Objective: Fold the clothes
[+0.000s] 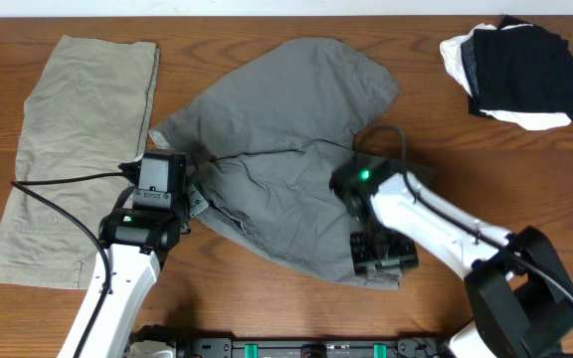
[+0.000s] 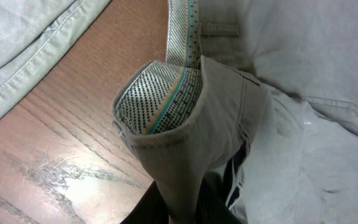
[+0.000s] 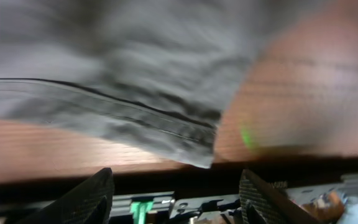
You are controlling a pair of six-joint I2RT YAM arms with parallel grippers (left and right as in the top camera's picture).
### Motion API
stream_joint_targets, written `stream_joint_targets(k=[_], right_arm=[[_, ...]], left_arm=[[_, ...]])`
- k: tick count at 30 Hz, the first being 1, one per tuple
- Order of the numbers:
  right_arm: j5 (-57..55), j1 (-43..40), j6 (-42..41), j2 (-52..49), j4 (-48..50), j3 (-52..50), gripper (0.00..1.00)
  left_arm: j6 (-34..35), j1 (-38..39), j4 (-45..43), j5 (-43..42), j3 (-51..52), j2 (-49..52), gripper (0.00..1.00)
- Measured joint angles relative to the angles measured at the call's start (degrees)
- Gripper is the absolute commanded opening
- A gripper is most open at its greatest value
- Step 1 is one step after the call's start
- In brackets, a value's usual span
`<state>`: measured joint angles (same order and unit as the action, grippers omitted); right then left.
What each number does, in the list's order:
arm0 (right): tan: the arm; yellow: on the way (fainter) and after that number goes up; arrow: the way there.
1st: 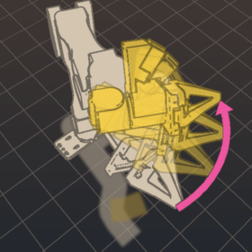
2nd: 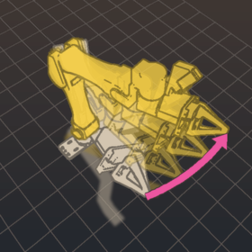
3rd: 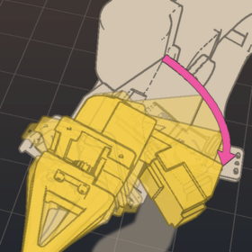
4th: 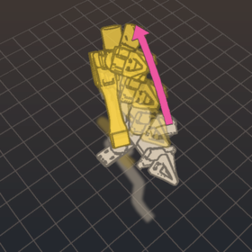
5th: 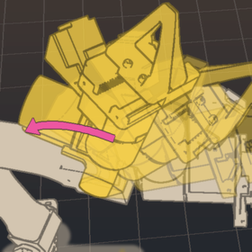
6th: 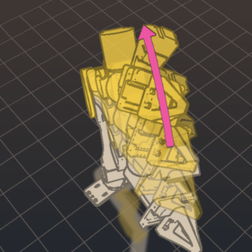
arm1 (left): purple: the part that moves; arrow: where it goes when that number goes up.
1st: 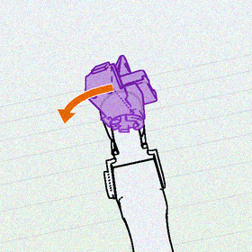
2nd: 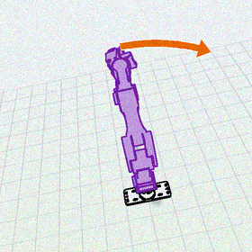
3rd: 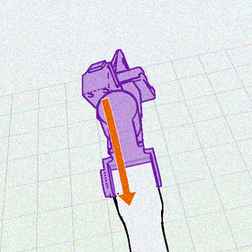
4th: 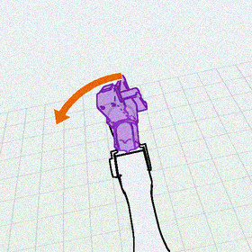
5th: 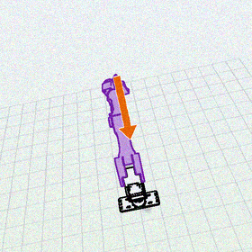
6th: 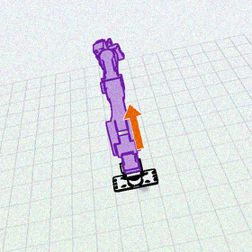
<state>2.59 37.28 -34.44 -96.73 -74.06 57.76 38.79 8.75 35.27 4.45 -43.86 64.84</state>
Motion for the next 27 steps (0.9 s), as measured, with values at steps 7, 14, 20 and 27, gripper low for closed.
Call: stream_joint_targets(k=[7, 14, 20, 27], right_arm=[[-2.3, 1.1, -9.7, 8.7, 3.5, -6.4, 0.77], [-1.2, 0.9, -11.1, 10.4, 12.9, -13.6, 0.79], [0.4, 0.9, -11.1, 10.4, 16.1, -15.5, 0.80], [1.8, 0.9, -11.2, 10.2, 20.2, -16.7, 0.75]], left_arm=[[0.0, 0.0, 0.0, 0.0, 0.0, 0.0, 0.14], [0.0, 0.0, -0.2, 0.0, 0.0, 0.0, 0.14], [0.0, 0.0, -0.3, 0.0, 0.0, 0.0, 0.14], [0.0, 0.0, -0.4, 0.0, 0.0, 0.0, 0.15]])
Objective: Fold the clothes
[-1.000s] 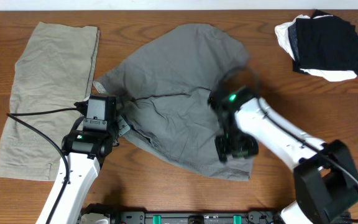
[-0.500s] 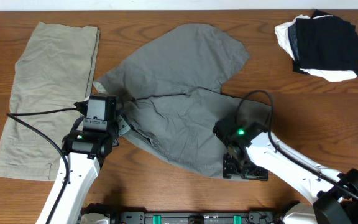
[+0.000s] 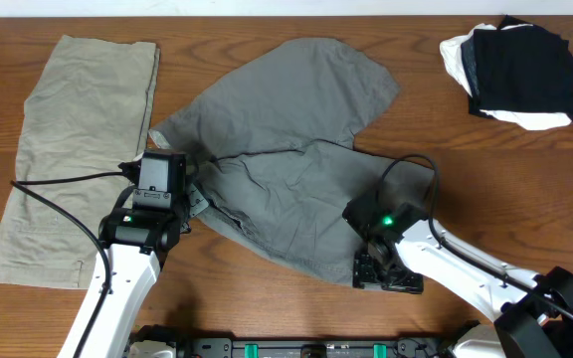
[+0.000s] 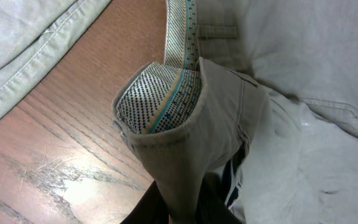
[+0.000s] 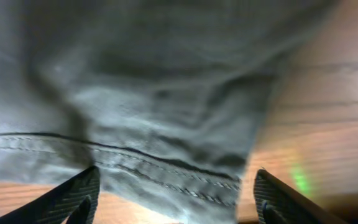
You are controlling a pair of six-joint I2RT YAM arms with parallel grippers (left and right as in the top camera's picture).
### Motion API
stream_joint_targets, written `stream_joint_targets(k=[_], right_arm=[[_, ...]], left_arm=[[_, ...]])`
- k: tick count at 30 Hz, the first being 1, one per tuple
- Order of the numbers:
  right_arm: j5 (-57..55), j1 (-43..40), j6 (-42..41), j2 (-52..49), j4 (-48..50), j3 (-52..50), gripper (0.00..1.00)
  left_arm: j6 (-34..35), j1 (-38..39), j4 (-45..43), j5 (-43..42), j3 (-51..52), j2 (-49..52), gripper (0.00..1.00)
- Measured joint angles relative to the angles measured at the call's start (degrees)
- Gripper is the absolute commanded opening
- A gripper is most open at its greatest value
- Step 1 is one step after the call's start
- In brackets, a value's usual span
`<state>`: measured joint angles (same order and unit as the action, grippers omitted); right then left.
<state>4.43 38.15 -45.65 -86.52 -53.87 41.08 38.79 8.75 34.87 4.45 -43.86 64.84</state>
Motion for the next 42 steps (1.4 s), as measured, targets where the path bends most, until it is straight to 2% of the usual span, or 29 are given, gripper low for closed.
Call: stream_joint_targets(k=[2, 6, 10, 11, 18, 25, 34, 42], right_arm=[[1.0, 0.0, 0.0, -0.3, 1.8, -0.9, 0.70], [3.8, -0.1, -0.1, -1.1, 3.8, -1.9, 0.40], [4.7, -0.2, -0.1, -1.2, 3.7, -2.0, 0.03], [4.9, -0.2, -0.4, -1.2, 3.7, -2.0, 0.01], [5.3, -1.0, -0.3, -1.8, 2.4, -1.1, 0.01], [2.5, -9.1, 6.0, -0.2, 0.1, 9.0, 0.01], [0.6, -22.9, 18.9, 2.6, -0.7, 21.9, 0.01], [1.9, -27.0, 25.7, 3.3, -1.2, 29.7, 0.01]], left_arm=[[0.0, 0.0, 0.0, 0.0, 0.0, 0.0, 0.15], [0.0, 0.0, 0.0, 0.0, 0.0, 0.0, 0.14], [0.0, 0.0, 0.0, 0.0, 0.0, 0.0, 0.15], [0.0, 0.0, 0.0, 0.0, 0.0, 0.0, 0.08], [-2.9, 0.0, 0.5, 0.0, 0.0, 0.0, 0.06], [-4.5, 0.0, 1.7, 0.3, 0.0, -1.7, 0.06], [-5.2, 0.1, 6.1, 0.2, 0.0, -14.1, 0.06], [-6.3, 2.9, 8.7, -1.5, 0.0, -24.2, 0.06]])
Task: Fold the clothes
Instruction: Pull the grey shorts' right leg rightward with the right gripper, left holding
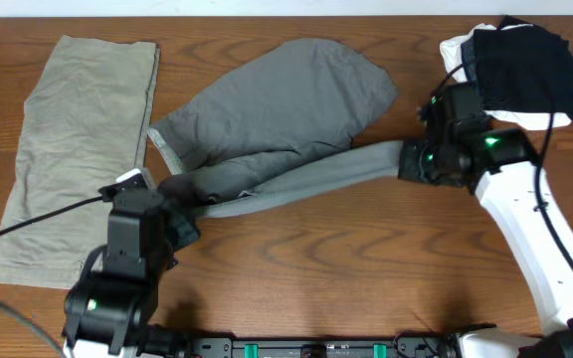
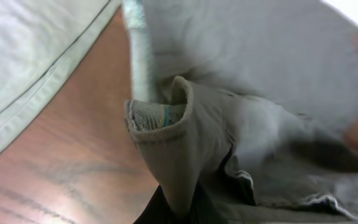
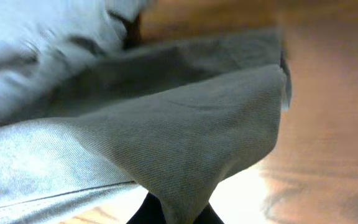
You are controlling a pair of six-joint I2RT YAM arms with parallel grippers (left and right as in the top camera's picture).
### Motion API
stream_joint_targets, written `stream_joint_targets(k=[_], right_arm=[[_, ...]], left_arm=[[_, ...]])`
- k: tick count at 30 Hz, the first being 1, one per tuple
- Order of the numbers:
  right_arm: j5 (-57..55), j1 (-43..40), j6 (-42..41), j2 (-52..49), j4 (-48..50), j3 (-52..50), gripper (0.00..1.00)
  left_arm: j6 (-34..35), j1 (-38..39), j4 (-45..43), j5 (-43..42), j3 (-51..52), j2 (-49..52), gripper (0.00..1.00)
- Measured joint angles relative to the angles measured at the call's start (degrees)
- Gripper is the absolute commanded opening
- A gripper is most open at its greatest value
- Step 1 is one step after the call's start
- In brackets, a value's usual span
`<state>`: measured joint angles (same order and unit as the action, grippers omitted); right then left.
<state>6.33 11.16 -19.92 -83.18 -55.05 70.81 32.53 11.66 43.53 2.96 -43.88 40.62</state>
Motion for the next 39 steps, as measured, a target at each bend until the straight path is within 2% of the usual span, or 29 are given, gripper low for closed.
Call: stream_joint_targets(k=[6, 16, 23, 28, 34, 39], right_arm=[[-1.1, -0.7, 1.6, 4.2, -0.8, 2.9, 0.01], [-4.3, -1.3, 2.5, 14.1, -5.9, 3.1, 0.01], [-4.5, -1.3, 2.6, 23.3, -7.3, 3.2, 0.01], [-5.1, -1.3, 2.6, 27.4, -9.9, 3.3, 0.01], [-4.6, -1.3, 4.1, 24.7, -8.1, 3.3, 0.01], [-2.9, -1.1, 6.2, 15.5, -0.2, 3.4, 0.01]], left_arm=[[-0.7, 5.0, 0.1, 0.5, 0.0, -4.1, 0.06], [-0.8, 13.9, 1.1, 5.3, -1.0, -4.3, 0.06], [1.1, 18.9, 5.9, 12.0, -6.8, -4.4, 0.06], [2.4, 20.5, 7.5, 13.8, -9.4, -4.4, 0.06], [4.8, 20.8, 10.0, 15.7, -9.4, -4.3, 0.06], [5.2, 21.0, 10.3, 18.9, -9.4, -2.7, 0.06]])
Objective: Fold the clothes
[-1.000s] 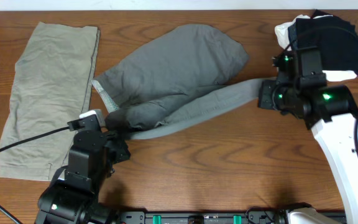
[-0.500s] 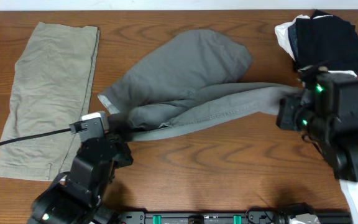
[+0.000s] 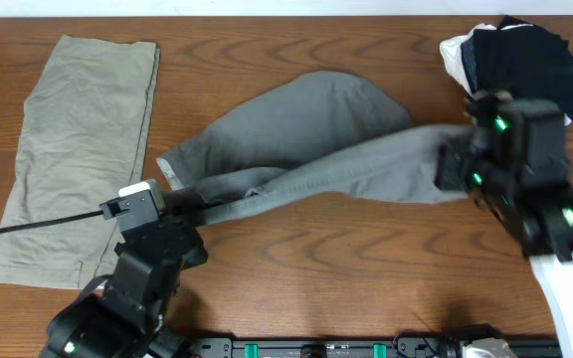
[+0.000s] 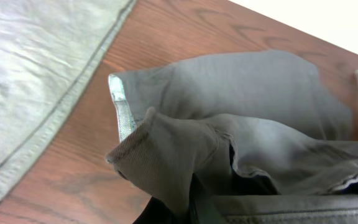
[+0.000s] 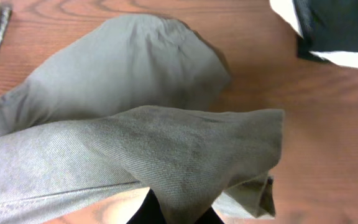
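The grey trousers hang stretched between both arms above the table's middle. Their waistband end with the patterned lining is pinched in my left gripper, which is shut on it at the lower left. The leg end is pinched in my right gripper, shut on it at the right, near the dark pile. One rounded leg trails on the wood behind the stretched part.
Flat khaki trousers lie along the left side of the table. A pile of black and white clothes sits at the back right corner, just behind the right arm. Bare wood shows in front.
Both arms stand higher over the table, and the right one has shifted further right and forward. The grey trousers are pulled longer between them and sit a little further right.
At first my left gripper held the waistband low on the table while the right one, open, was over the near leg hem of the crumpled trousers. Then the right gripper was shut on the leg end near the dark pile. Now the trousers hang stretched between both.
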You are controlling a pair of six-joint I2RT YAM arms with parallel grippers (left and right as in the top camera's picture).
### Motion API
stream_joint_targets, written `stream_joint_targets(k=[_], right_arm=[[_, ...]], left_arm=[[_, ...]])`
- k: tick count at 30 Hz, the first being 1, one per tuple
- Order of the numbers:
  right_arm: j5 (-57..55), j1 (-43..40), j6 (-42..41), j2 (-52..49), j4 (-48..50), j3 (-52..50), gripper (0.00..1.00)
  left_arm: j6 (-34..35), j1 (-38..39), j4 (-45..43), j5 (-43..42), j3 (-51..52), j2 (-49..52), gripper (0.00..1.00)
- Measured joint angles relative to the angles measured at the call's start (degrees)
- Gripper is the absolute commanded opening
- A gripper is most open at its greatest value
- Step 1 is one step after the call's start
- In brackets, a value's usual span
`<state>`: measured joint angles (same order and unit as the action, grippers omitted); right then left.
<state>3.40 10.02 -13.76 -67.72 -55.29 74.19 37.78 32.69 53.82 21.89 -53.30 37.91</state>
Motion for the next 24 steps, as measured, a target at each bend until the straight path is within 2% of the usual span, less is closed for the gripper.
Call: stream_joint_targets(k=[9, 16, 24], right_arm=[[3.4, 0.2, 2.7, -18.0, 18.0, 0.0, 0.01], [3.5, 0.2, 4.4, -26.7, 27.0, 0.0, 0.01], [5.1, 0.2, 5.8, -32.4, 35.2, 0.0, 0.01]], left_arm=[[2.9, 0.0, -2.3, 8.4, 0.0, 12.9, 0.06], [3.7, -3.9, -11.8, 12.8, 0.0, 24.4, 0.06], [4.0, -9.2, -21.2, 14.4, 0.0, 34.5, 0.06]])
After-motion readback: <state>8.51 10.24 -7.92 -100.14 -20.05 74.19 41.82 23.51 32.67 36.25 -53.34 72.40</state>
